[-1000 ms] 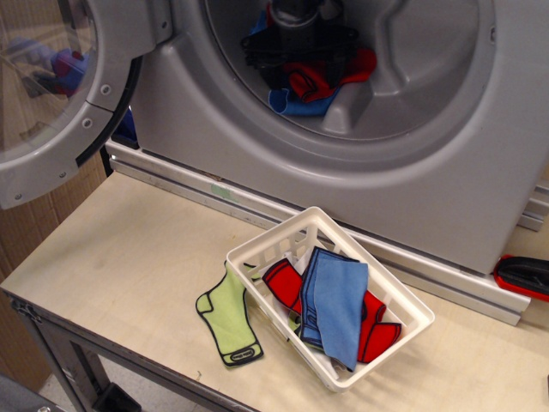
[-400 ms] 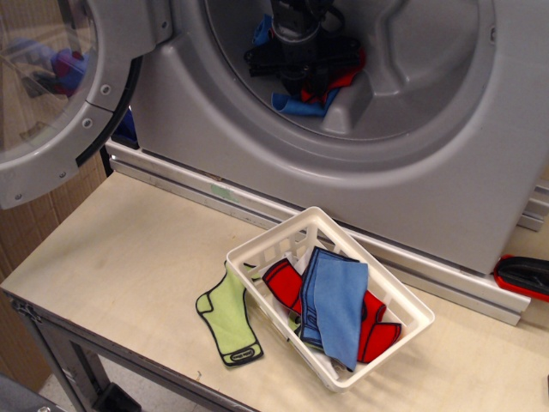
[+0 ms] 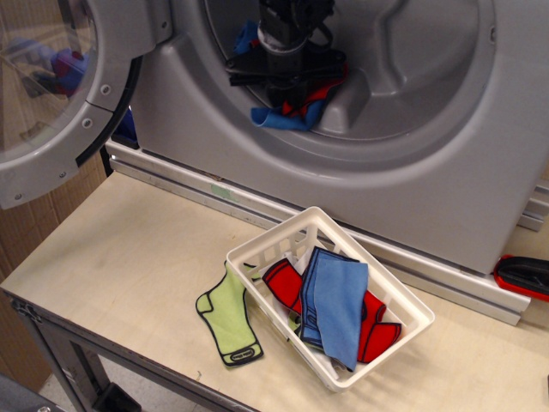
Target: Take clothes out of laundry machine
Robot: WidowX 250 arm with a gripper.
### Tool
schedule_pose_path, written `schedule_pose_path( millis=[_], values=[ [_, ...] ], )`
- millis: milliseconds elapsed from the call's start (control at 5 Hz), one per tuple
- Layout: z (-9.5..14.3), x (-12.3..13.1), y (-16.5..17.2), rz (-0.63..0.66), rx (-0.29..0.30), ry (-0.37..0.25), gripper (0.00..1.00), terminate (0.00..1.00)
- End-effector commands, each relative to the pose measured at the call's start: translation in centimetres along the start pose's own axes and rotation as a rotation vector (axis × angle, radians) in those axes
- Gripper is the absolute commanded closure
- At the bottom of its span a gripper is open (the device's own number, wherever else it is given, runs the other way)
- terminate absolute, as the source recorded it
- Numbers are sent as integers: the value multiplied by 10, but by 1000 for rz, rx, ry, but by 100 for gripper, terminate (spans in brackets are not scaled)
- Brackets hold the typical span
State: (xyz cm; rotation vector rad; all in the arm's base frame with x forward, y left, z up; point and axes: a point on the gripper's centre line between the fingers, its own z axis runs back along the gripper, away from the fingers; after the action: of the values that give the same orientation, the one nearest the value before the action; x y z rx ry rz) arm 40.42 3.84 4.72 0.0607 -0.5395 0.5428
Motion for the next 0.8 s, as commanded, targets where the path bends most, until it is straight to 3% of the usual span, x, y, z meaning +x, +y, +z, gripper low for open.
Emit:
schedule_pose_path(
  millis=[0, 200, 400, 600],
  values=[
    [72, -19, -24, 23, -44, 6, 100, 0],
    [85, -64, -45, 11, -127, 72, 100, 0],
    [77, -122, -57, -93, -137, 168, 100, 0],
    [62, -150, -50, -121, -93, 267, 100, 0]
  ],
)
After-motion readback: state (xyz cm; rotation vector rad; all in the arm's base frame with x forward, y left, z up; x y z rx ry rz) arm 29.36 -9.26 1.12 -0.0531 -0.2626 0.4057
